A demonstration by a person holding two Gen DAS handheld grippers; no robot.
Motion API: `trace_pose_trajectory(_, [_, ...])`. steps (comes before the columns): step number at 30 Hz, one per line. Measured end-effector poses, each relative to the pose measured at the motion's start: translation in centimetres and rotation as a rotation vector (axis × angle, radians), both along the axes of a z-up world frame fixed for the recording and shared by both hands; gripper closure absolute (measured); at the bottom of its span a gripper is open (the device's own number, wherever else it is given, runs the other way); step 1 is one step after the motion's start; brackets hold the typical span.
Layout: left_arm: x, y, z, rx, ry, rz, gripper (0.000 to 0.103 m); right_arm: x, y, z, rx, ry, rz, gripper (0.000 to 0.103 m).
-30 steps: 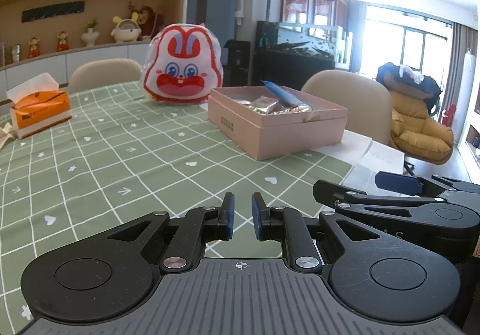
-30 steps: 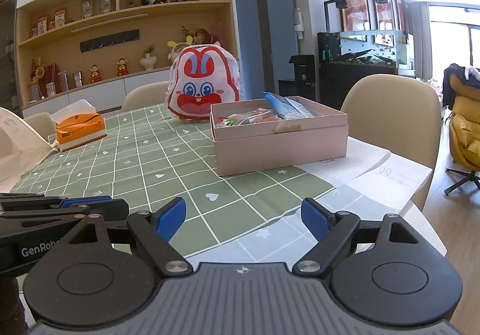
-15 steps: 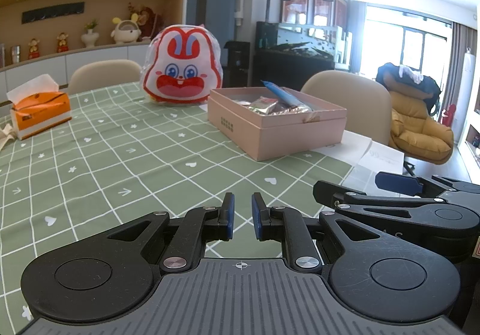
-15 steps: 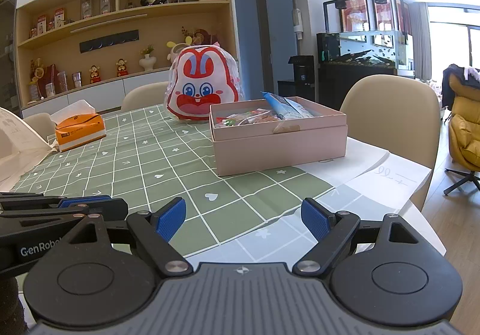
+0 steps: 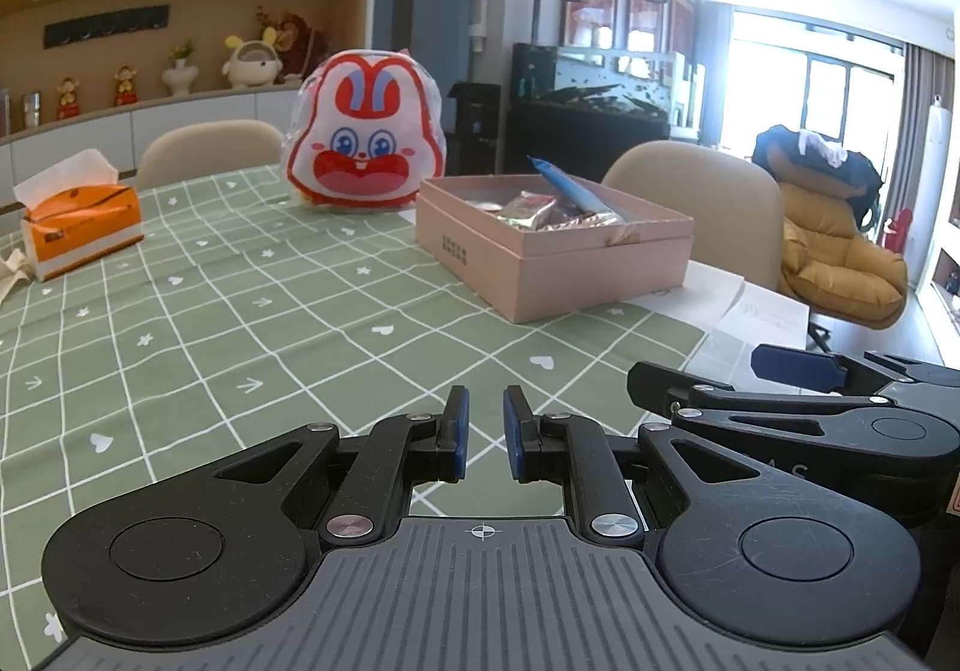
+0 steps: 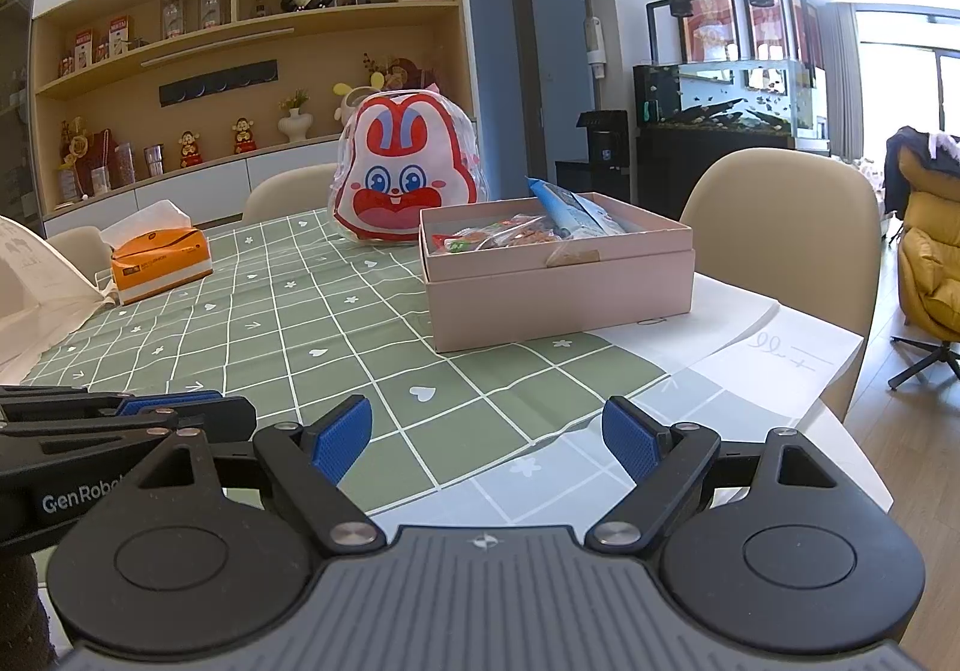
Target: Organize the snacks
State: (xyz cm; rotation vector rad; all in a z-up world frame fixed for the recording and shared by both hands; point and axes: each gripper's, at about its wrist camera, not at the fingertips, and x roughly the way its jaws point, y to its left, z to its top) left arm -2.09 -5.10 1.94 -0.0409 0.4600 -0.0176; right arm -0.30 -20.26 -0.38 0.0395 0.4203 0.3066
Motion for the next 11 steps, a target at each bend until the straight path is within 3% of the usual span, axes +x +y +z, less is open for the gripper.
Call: trace_pose_trajectory(11, [0.14, 0.47, -0.08, -0.013, -0.008, 0.014, 0.086, 0.07, 0.01, 0.03, 0.002, 0.010, 0.006, 0.018])
